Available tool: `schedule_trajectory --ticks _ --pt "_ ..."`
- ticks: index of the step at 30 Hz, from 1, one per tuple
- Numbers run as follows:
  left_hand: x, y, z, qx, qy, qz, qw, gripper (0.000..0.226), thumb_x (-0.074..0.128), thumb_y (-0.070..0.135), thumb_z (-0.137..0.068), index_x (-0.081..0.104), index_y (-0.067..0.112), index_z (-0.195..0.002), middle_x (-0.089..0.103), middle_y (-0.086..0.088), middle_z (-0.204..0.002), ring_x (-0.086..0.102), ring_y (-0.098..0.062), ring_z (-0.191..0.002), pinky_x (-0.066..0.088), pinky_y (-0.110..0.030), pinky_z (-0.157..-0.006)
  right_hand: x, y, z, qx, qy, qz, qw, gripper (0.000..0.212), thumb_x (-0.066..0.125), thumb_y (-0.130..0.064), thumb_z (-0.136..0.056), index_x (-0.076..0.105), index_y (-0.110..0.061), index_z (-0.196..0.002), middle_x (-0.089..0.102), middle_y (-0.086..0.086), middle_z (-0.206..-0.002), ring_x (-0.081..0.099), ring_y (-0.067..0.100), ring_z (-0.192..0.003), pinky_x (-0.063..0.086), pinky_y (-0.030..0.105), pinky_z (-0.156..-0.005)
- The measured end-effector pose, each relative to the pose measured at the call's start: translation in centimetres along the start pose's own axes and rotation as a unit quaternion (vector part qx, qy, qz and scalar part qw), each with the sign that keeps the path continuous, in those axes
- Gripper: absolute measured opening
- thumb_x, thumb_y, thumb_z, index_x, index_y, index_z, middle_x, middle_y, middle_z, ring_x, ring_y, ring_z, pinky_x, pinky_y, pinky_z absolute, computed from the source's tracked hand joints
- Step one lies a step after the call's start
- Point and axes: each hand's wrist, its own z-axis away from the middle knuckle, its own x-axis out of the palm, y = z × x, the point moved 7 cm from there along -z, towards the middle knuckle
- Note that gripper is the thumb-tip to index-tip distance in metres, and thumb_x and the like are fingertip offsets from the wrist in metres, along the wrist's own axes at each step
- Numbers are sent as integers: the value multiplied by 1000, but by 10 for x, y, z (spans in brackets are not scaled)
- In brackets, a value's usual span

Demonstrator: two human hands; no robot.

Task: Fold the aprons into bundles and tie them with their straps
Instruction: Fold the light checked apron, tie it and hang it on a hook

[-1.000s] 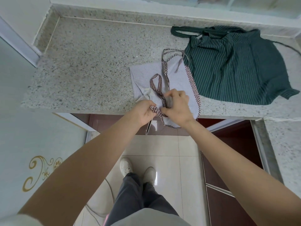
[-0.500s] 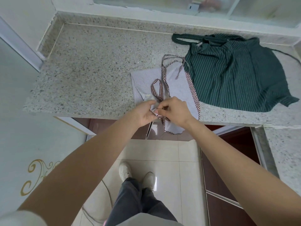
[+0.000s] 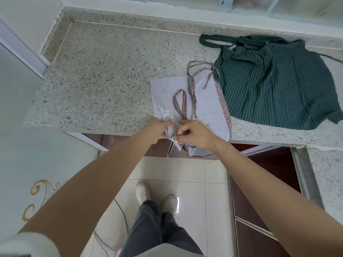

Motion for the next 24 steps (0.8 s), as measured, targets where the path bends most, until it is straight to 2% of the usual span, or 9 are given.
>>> schedule_trajectory --ticks 3,5,9,11,13,17,19,21,24 --pt "-4 -1 -9 -22 23 7 999 37 66 11 -86 55 -3 -118 64 -18 -113 63 -26 -86 56 -38 -72 2 1 1 13 -14 8 1000 32 70 -8 -79 58 -25 -55 59 8 -122 51 21 -119 36 17 -84" --pt "-4 7 -11 8 34 5 999 33 65 2 -85 57 -2 -117 62 -19 -114 59 -24 -88 53 -39 -79 2 3 2 17 -17 6 1000 27 69 -7 -79 60 -19 -57 52 7 -133 46 17 -125 33 13 -81" --pt "-23 24 -11 133 145 -144 970 20 63 1 -82 64 -1 -102 65 -20 -107 61 -29 -92 48 -35 -84 7 9 -1 26 -40 -14 999 18 70 -7 -80 63 -10 -64 49 14 -139 25 6 -140 26 14 -92" --pt "-32 15 -13 121 170 -200 957 6 61 7 -81 66 5 -83 66 -20 -98 61 -34 -99 50 -36 -85 14 12 -4 33 -58 -13 998 19 71 -12 -80 64 -15 -62 39 11 -147 21 5 -141 26 17 -97" --pt "-40 6 -21 83 182 -229 953 10 59 14 -81 63 11 -73 65 -19 -93 60 -33 -97 50 -35 -82 21 15 -8 43 -67 -11 997 9 72 -19 -80 70 -14 -72 34 5 -150 23 5 -140 25 19 -99" --pt "-42 13 -34 67 184 -247 949 25 60 20 -85 67 -1 -95 65 -17 -98 63 -30 -93 51 -33 -75 26 18 -18 33 -61 -29 997 26 63 -33 -88 67 -20 -109 52 -12 -116 46 7 -112 33 19 -94" --pt "-42 17 -37 72 179 -283 940 24 60 17 -87 66 -2 -99 66 -16 -101 64 -29 -94 50 -31 -72 18 27 -28 48 -16 37 998 38 56 -36 -93 55 -19 -127 51 -2 -128 49 17 -117 37 29 -102" --pt "-41 18 -40 82 169 -312 931 12 60 12 -87 62 1 -86 64 -13 -89 62 -24 -83 47 -28 -64 10 41 -34 119 6 136 984 51 50 -36 -95 38 -19 -142 35 12 -144 43 27 -126 37 39 -106" --pt "-44 18 -44 90 179 -340 919 29 56 8 -87 43 12 -62 47 -2 -66 46 -13 -60 34 -20 -51 -5 55 -32 206 37 195 958 43 46 -26 -92 42 -12 -133 38 17 -137 49 32 -116 45 42 -96"
